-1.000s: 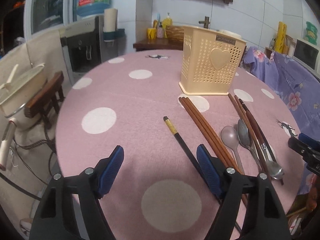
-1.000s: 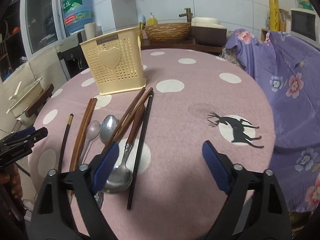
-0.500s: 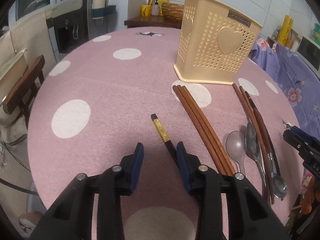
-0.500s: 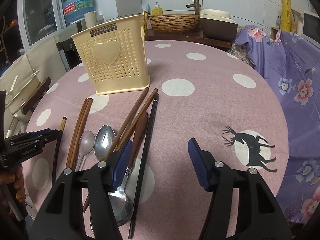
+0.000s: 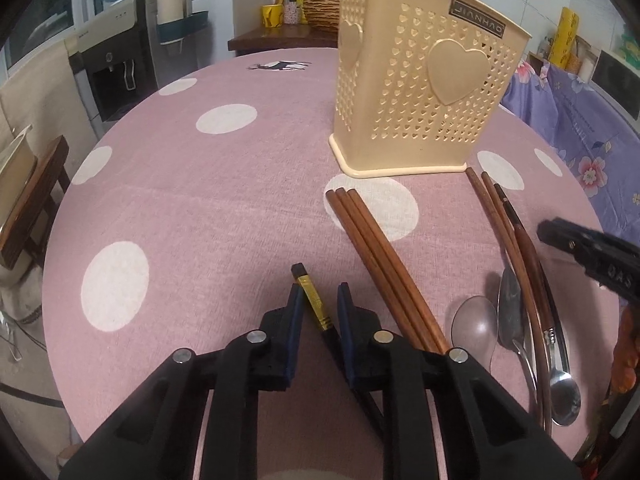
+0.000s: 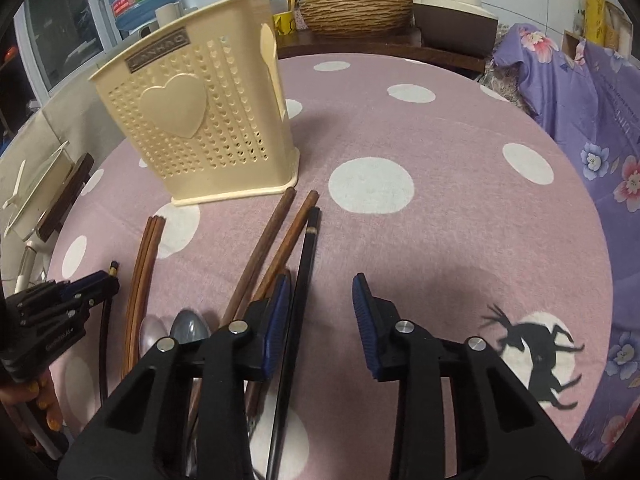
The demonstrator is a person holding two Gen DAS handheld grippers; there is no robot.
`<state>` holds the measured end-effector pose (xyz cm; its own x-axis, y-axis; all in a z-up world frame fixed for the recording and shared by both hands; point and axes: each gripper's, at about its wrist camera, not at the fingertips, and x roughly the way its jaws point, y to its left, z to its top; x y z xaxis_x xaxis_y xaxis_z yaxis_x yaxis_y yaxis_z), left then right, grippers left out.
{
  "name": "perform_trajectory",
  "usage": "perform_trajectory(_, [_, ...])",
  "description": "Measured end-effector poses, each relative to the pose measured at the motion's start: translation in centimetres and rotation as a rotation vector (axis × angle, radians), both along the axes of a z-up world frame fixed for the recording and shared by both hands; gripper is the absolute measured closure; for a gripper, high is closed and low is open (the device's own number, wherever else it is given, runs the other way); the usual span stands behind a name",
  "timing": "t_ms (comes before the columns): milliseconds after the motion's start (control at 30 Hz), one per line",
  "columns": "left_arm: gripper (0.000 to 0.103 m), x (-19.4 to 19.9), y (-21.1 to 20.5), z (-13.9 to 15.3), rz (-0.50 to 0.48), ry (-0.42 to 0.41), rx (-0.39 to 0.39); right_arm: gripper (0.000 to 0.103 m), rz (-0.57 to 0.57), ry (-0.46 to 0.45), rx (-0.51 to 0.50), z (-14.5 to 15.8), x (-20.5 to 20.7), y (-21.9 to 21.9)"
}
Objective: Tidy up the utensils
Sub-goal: 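Close the left tool on the yellow-tipped chopstick while the right tool closes on a black chopstick, then lift both held black chopsticks and lower them into the beige basket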
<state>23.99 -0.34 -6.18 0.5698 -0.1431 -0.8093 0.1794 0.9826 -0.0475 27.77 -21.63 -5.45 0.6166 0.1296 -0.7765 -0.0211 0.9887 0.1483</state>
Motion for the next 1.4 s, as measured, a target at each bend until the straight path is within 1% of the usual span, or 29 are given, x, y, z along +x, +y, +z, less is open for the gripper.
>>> perform_trajectory(100, [0.088,0.2,-0.4,0.0,-0.016,0.001,0.002,0.078,0.003,0.028,0.009,-0.2,1.7,0.2])
perform_trajectory(167, [0.088,0.4,-0.6,0.0,-0.02,0.003,0.002,0.078,0.008,0.048,0.004,-0.5,2.6,0.5])
perform_trajectory(267, [0.089,0.7,-0.7,0.1,-0.028,0.013,0.005,0.082,0.007,0.079,-0.01,-0.8,3.4,0.8])
perform_trajectory(400, [0.089,1.0,-1.2,0.1,-0.048,0.02,0.043,0.085,0.014,0.099,-0.02,-1.1,4.1,1.2])
perform_trajectory(467, [0.089,1.2,-1.5,0.1,-0.055,0.019,0.06,0.086,0.017,0.098,-0.048,-1.3,4.5,1.4])
perform_trajectory(567, [0.088,1.6,-1.7,0.0,-0.056,0.02,0.061,0.087,0.008,0.102,-0.063,-1.2,4.8,1.8])
perform_trajectory(667, [0.089,1.8,-1.8,0.0,-0.053,0.019,0.058,0.093,0.005,0.095,-0.087,-1.2,4.9,2.2])
perform_trajectory(767, [0.09,1.9,-1.9,0.0,-0.048,0.015,0.061,0.093,-0.004,0.093,-0.067,-1.2,5.1,1.9])
perform_trajectory(1000, [0.093,2.4,-1.7,0.0,-0.025,0.014,0.023,0.094,-0.005,0.083,-0.019,-1.2,5.1,1.2])
perform_trajectory(1167, [0.094,2.2,-1.3,0.4,-0.017,0.0,-0.027,0.095,0.0,0.043,0.037,-0.3,4.5,0.3])
perform_trajectory(1333, [0.094,1.8,-0.9,2.8,-0.02,-0.064,-0.07,0.095,0.007,-0.029,0.074,1.9,3.6,-0.5])
perform_trajectory(1400, [0.095,1.5,-0.5,4.2,-0.021,-0.098,-0.089,0.095,0.012,-0.06,0.089,2.9,3.1,-0.8])
